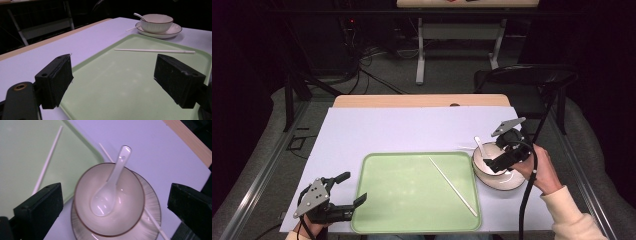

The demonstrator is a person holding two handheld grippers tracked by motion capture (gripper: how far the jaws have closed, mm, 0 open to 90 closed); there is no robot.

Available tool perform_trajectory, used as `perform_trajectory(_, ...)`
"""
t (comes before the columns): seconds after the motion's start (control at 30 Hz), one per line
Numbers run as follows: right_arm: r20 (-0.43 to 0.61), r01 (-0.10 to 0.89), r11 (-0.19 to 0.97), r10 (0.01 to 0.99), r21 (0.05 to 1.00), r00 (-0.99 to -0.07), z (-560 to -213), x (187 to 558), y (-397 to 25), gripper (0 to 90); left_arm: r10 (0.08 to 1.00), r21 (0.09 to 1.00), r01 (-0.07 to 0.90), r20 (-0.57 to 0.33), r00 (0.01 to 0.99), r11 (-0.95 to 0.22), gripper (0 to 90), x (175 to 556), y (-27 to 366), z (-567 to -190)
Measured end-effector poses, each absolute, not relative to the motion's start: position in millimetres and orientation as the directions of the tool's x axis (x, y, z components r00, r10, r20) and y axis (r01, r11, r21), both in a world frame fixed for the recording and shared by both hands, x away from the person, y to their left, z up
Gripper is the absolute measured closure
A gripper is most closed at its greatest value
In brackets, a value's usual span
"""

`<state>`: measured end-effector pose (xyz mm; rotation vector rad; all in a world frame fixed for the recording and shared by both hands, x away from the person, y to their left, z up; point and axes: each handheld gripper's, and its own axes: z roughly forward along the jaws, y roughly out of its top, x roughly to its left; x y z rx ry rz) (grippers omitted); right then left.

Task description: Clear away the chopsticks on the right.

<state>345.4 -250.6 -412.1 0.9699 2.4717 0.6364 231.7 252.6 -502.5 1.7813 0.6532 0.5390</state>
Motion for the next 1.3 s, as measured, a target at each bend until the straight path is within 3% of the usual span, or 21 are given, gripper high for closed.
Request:
perform_trajectory(0.43, -0.215, 0.572, 0.683, 0.707, 0.454, -0.673, -414.5, 398.1, -291.3, 0.0, 0.663, 0.956, 0.165, 0.038, 0.748, -0.241, 15.2, 232.1, 252.5, -502.4)
perform_trajectory(0.9, -0.183, 0.63, 0.697, 0.707, 0.343, -0.683, -440.3, 444.0, -317.9, 2.7, 0.66, 0.954, 0.17, 0.039, 0.75, -0.249, 15.1, 232.2, 252.9, -502.0)
perform_trajectory(0.97, -0.172, 0.642, 0.692, 0.713, 0.329, -0.68, -444.3, 447.2, -319.5, 8.5, 0.66, 0.953, 0.17, 0.039, 0.751, -0.25, 15.1, 232.3, 252.8, -502.0)
perform_trajectory(1.0, -0.179, 0.633, 0.702, 0.703, 0.325, -0.688, -446.0, 448.9, -320.8, 16.1, 0.659, 0.953, 0.17, 0.039, 0.751, -0.249, 15.2, 232.3, 252.9, -502.1)
perform_trajectory(1.3, -0.179, 0.591, 0.77, 0.634, 0.243, -0.752, -463.7, 455.7, -321.2, 39.3, 0.659, 0.954, 0.169, 0.039, 0.751, -0.249, 15.1, 232.1, 253.0, -502.0)
